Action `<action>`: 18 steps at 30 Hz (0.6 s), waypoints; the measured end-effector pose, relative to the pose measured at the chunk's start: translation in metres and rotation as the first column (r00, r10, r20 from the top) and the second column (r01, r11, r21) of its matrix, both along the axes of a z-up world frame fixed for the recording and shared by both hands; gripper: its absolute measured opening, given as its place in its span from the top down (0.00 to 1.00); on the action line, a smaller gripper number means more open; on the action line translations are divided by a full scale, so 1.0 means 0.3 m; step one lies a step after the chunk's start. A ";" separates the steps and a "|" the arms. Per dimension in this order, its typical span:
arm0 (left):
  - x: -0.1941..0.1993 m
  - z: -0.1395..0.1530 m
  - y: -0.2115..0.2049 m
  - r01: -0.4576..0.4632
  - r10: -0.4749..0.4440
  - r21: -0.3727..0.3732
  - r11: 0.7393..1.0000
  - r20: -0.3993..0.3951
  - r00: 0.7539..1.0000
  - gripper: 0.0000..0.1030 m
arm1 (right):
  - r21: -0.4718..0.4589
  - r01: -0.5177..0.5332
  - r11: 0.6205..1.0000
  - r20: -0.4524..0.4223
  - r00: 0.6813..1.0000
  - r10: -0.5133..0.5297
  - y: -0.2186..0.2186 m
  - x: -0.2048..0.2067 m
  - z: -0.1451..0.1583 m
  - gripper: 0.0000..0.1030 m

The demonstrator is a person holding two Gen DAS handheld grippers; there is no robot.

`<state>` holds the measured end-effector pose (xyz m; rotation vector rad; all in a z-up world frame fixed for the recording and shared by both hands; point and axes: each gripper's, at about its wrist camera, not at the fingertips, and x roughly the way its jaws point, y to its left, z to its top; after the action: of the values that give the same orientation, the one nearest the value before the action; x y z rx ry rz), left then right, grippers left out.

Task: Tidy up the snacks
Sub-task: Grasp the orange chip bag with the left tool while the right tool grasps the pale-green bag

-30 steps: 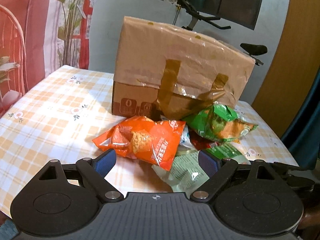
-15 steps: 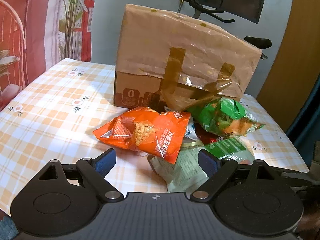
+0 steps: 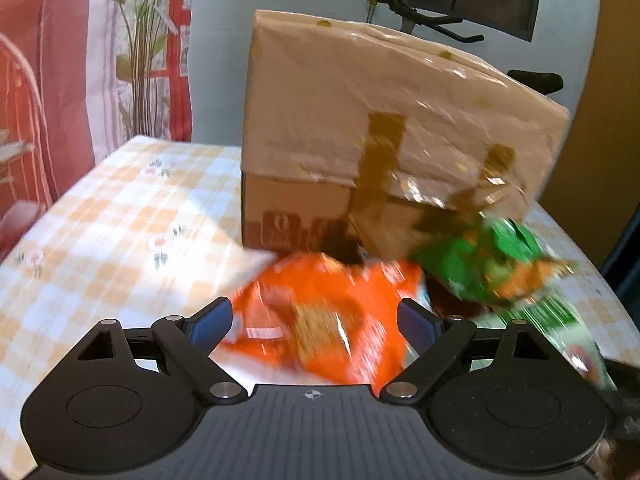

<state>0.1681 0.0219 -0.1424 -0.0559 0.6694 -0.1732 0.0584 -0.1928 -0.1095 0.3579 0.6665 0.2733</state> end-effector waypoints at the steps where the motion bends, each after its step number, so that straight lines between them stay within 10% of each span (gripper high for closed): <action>1: 0.029 -0.002 0.008 -0.003 0.003 -0.002 1.000 -0.006 1.000 0.12 | 0.006 0.001 1.000 -0.002 1.000 -0.001 -0.003 0.000 -0.001 0.20; 18: 0.154 -0.143 -0.011 -0.064 0.057 -0.049 0.997 -0.136 0.989 0.00 | 0.043 -0.008 0.999 0.002 1.000 0.008 -0.025 0.005 -0.026 0.20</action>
<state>0.2144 0.0184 -0.1854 -0.1401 0.7970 -0.1294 0.0599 -0.2003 -0.1173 0.3959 0.6608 0.2962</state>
